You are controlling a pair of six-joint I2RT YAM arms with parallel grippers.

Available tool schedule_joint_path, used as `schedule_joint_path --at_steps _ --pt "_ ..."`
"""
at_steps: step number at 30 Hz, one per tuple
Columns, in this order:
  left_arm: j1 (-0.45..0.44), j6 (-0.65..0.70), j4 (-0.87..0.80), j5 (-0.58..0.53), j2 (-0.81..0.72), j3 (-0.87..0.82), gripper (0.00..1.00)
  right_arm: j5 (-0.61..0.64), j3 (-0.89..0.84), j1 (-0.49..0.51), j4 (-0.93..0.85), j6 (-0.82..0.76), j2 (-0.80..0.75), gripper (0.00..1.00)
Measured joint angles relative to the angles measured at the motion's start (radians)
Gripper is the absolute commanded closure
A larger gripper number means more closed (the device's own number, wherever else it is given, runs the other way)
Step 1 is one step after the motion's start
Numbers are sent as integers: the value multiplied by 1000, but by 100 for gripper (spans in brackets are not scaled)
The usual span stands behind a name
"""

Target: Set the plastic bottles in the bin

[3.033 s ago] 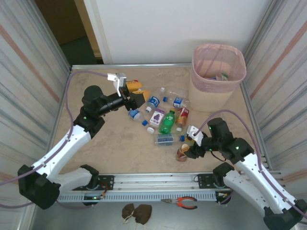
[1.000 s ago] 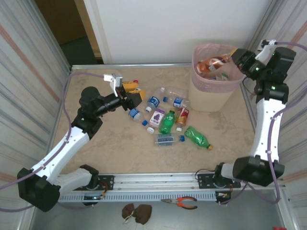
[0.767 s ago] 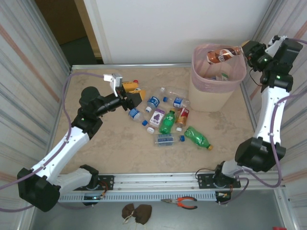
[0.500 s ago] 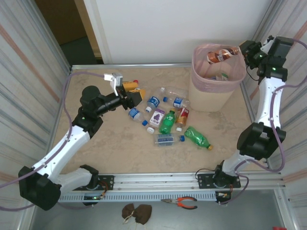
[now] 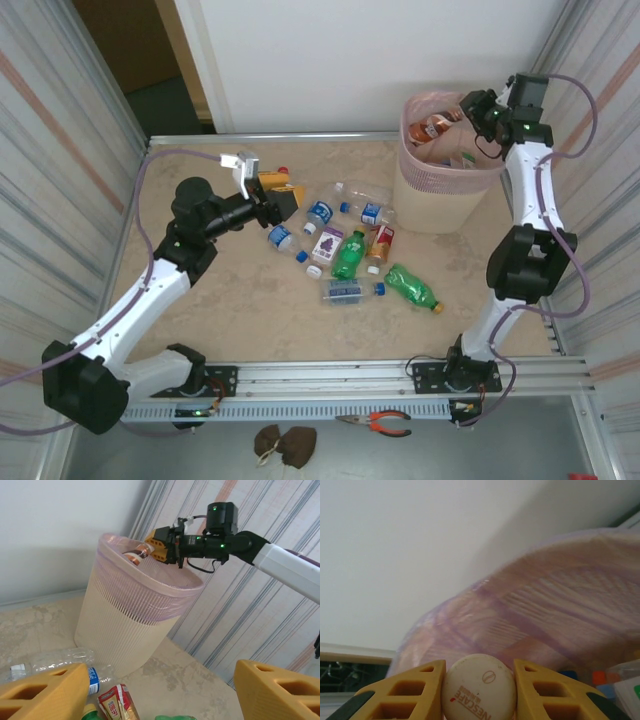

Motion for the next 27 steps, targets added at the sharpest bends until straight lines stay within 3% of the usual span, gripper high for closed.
schedule_joint_path --at_steps 4,16,27 --pt "0 0 -1 0 -8 0 23 25 0 6 0 -15 53 83" --pt "2 -1 0 0 -14 0 24 78 2 10 0 -58 96 42" --pt "2 -5 -20 -5 -14 0 25 171 27 17 -126 -124 62 36"
